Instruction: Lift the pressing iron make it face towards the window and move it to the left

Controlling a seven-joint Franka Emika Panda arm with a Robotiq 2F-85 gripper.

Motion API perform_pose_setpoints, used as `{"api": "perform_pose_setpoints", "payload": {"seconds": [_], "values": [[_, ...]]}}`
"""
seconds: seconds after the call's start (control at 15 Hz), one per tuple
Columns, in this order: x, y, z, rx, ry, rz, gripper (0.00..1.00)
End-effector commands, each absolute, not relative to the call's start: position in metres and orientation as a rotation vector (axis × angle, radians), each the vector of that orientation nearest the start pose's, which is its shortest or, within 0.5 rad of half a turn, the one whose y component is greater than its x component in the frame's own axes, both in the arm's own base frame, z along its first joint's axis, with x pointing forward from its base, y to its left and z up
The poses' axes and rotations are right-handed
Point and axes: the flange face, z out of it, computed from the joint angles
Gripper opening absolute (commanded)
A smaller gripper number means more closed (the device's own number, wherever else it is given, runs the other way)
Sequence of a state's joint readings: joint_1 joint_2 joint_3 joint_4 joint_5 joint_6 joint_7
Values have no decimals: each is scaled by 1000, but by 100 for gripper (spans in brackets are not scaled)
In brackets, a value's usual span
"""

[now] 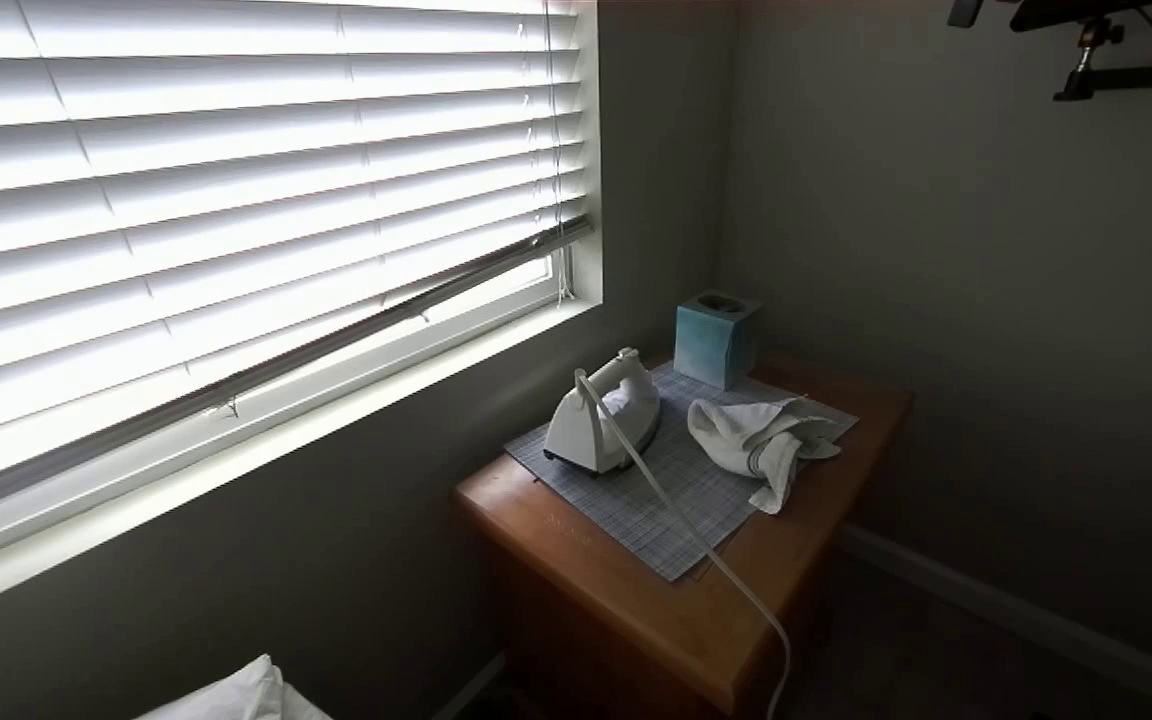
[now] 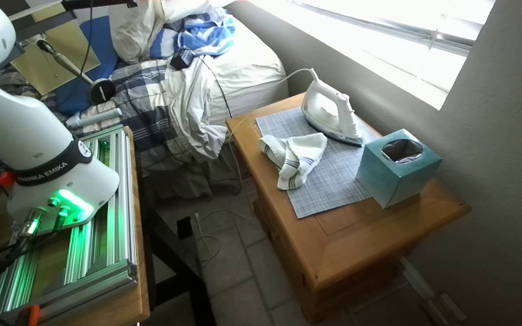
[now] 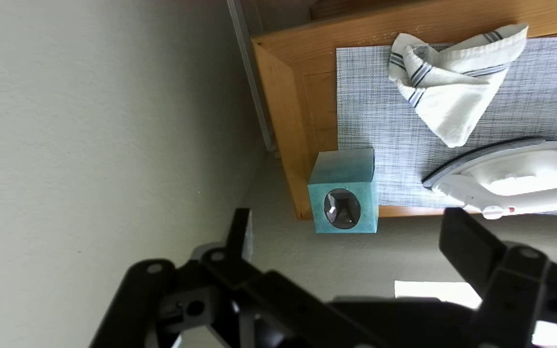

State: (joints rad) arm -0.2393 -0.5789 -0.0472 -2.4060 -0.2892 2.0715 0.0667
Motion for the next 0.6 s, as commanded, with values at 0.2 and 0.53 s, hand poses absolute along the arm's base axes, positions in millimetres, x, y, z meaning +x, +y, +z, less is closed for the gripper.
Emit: {"api": "perform_pose_setpoints", "payload": {"seconds": [0.2, 0.53], "values": [[404, -95, 531, -3328, 361, -300, 100], [455, -14, 483, -3139, 532, -136, 100]]}}
